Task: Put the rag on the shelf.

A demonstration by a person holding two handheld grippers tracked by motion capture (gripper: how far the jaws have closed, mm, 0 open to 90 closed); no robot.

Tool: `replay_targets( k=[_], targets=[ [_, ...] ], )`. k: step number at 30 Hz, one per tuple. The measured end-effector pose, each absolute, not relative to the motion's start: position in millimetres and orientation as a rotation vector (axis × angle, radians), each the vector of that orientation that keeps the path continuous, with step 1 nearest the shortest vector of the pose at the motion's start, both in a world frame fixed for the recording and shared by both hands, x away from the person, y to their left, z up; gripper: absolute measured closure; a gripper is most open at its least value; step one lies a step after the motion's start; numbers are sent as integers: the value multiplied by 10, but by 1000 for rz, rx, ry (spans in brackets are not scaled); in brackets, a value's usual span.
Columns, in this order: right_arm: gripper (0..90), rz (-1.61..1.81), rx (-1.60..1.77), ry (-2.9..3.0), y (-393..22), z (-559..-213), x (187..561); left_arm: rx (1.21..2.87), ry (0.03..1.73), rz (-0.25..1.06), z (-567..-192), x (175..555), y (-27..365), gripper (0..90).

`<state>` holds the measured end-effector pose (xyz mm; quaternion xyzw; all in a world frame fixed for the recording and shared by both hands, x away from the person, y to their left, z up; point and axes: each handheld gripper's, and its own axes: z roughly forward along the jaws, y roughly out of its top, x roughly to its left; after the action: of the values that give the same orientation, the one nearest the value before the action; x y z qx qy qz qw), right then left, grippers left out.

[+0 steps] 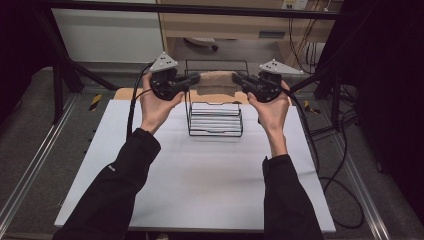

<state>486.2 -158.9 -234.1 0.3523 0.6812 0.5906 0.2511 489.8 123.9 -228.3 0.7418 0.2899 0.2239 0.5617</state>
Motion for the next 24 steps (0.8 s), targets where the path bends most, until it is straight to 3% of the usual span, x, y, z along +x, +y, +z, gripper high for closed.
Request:
replay_targets(
  k=[10,17,24],
  targets=[
    [825,1576,960,1929,-1585,-2478,4811,1839,751,492,-2408,4854,1235,805],
    [825,1566,964,1949,-1580,-2577,4817,1869,749,476,-2455,4850,1247,825],
    [827,1570,947,1951,-1593,-2581,4799,1798,738,468,-2303,4808,1322,815]
  ],
)
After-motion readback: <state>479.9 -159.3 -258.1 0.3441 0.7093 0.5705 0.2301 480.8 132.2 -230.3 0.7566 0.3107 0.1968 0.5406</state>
